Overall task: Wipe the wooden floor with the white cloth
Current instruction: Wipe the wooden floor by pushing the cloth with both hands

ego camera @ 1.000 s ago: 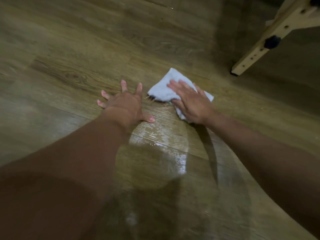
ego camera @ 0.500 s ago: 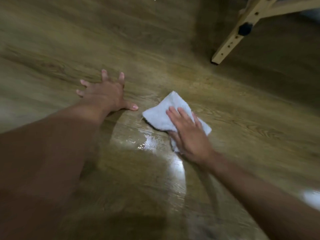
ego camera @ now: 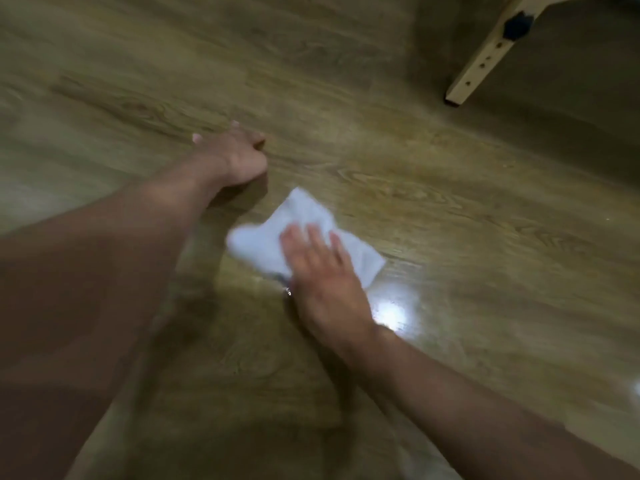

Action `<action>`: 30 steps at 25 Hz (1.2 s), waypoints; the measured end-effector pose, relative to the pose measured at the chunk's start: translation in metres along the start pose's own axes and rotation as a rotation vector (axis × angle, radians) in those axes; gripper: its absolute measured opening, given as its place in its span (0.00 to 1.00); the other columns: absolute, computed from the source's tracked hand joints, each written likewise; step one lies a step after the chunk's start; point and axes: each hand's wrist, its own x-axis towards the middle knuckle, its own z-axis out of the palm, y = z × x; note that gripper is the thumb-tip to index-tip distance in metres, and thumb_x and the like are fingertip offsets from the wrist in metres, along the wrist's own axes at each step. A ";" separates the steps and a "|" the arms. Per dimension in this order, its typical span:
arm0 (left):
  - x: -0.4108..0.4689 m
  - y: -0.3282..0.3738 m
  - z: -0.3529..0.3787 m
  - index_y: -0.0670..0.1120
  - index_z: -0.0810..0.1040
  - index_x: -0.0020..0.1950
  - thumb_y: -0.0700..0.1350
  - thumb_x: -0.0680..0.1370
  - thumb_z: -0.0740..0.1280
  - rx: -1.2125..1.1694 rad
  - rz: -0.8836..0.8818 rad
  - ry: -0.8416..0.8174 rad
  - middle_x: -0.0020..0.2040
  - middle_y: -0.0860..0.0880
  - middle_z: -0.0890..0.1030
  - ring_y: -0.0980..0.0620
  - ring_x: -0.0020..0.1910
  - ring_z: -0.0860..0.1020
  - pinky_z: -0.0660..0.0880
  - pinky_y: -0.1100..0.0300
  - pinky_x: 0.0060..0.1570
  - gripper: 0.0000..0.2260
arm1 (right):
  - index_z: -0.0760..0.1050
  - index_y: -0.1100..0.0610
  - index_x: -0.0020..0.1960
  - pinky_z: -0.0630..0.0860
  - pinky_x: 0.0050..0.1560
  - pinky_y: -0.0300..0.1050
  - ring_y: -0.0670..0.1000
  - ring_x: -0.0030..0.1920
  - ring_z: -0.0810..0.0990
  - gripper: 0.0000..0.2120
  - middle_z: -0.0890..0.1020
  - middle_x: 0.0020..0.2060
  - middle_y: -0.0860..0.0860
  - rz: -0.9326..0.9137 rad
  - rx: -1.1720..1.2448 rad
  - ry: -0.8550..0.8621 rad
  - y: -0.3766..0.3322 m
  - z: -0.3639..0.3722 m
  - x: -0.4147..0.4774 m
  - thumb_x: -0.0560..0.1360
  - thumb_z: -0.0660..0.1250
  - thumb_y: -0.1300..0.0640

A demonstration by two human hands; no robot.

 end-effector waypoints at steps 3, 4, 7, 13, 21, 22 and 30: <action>-0.012 -0.018 0.008 0.51 0.68 0.73 0.46 0.79 0.62 -0.216 0.063 0.106 0.78 0.47 0.58 0.46 0.76 0.56 0.48 0.53 0.76 0.21 | 0.56 0.52 0.77 0.50 0.75 0.51 0.51 0.76 0.57 0.25 0.61 0.76 0.49 -0.317 -0.012 -0.185 0.021 -0.015 -0.001 0.81 0.50 0.51; -0.016 -0.022 0.015 0.49 0.70 0.71 0.47 0.79 0.63 -0.282 0.080 0.155 0.76 0.46 0.61 0.45 0.75 0.60 0.51 0.55 0.75 0.20 | 0.55 0.50 0.77 0.50 0.74 0.51 0.49 0.76 0.56 0.25 0.59 0.76 0.48 -0.320 -0.024 -0.210 0.037 -0.021 0.017 0.81 0.49 0.49; -0.030 -0.022 0.037 0.48 0.67 0.73 0.46 0.79 0.61 -0.165 0.230 0.292 0.76 0.41 0.60 0.41 0.74 0.60 0.55 0.44 0.74 0.22 | 0.56 0.48 0.77 0.53 0.73 0.53 0.49 0.76 0.56 0.23 0.59 0.76 0.47 0.042 0.037 -0.120 0.072 -0.035 0.089 0.82 0.50 0.48; -0.083 -0.007 0.083 0.40 0.64 0.73 0.44 0.79 0.54 0.225 0.560 0.353 0.73 0.38 0.66 0.40 0.73 0.62 0.56 0.46 0.73 0.22 | 0.54 0.61 0.76 0.48 0.75 0.52 0.53 0.75 0.57 0.25 0.64 0.74 0.56 0.136 0.222 -0.054 0.018 -0.024 0.053 0.81 0.55 0.57; -0.149 0.000 0.108 0.42 0.63 0.71 0.53 0.82 0.50 0.472 0.679 0.433 0.59 0.39 0.76 0.41 0.59 0.70 0.67 0.51 0.59 0.22 | 0.55 0.58 0.77 0.52 0.76 0.48 0.53 0.76 0.55 0.30 0.62 0.75 0.53 0.300 0.095 -0.083 -0.001 -0.029 -0.081 0.80 0.48 0.43; -0.149 -0.002 0.103 0.42 0.64 0.71 0.53 0.83 0.50 0.500 0.657 0.405 0.61 0.40 0.75 0.42 0.61 0.69 0.67 0.51 0.60 0.21 | 0.55 0.58 0.77 0.53 0.75 0.50 0.55 0.76 0.56 0.29 0.61 0.75 0.54 0.288 0.094 -0.097 -0.002 -0.028 -0.073 0.80 0.47 0.43; -0.118 0.014 0.073 0.43 0.67 0.67 0.52 0.78 0.58 0.529 0.485 0.217 0.64 0.38 0.73 0.40 0.65 0.71 0.65 0.49 0.64 0.21 | 0.49 0.51 0.78 0.44 0.75 0.51 0.53 0.78 0.47 0.25 0.53 0.78 0.48 0.226 0.155 -0.159 0.004 -0.023 -0.008 0.83 0.47 0.47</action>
